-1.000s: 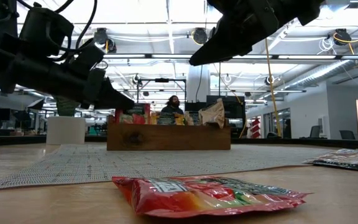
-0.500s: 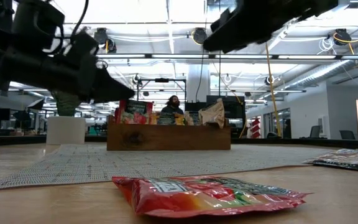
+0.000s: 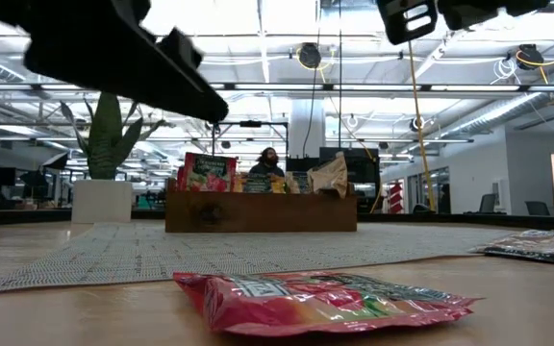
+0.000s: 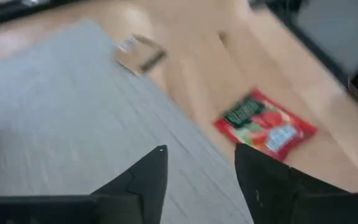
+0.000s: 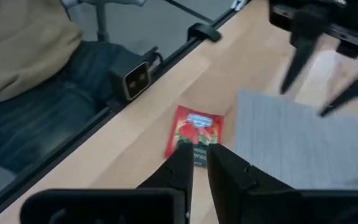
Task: Pick & Place Tea
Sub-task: Put the red tea into the left part of the wooden organizer
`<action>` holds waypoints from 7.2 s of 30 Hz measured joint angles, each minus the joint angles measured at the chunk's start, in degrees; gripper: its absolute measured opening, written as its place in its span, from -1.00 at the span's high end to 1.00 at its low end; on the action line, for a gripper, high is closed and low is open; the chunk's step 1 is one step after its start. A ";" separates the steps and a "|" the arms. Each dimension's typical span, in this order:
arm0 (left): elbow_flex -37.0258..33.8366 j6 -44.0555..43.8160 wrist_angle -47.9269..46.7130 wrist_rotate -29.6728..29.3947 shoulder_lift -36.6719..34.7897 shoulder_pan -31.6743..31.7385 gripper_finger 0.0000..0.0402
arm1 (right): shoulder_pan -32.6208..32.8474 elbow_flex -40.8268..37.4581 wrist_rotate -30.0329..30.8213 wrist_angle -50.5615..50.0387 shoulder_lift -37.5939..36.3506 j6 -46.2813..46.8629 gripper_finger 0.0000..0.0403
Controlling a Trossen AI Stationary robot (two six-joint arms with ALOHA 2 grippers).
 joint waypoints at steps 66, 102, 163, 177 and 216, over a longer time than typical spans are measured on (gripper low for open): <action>20.52 -3.79 -20.22 11.34 14.46 3.55 0.97 | 0.29 -0.09 0.19 -3.01 -0.04 1.75 0.83; 20.59 -18.08 -38.19 0.10 11.28 8.12 0.99 | 0.22 -0.90 0.32 -2.42 -0.04 2.41 0.83; 14.15 -6.62 -38.72 15.02 7.66 16.63 0.93 | 0.16 -3.32 3.26 0.53 -0.04 2.67 0.83; 14.37 -0.81 -26.77 -21.77 -0.79 7.24 0.95 | -7.17 -16.57 22.36 35.04 0.02 -3.39 0.83; 14.44 6.38 -16.02 -27.77 -0.81 11.55 0.95 | -18.70 -21.88 19.79 51.98 0.33 6.08 0.26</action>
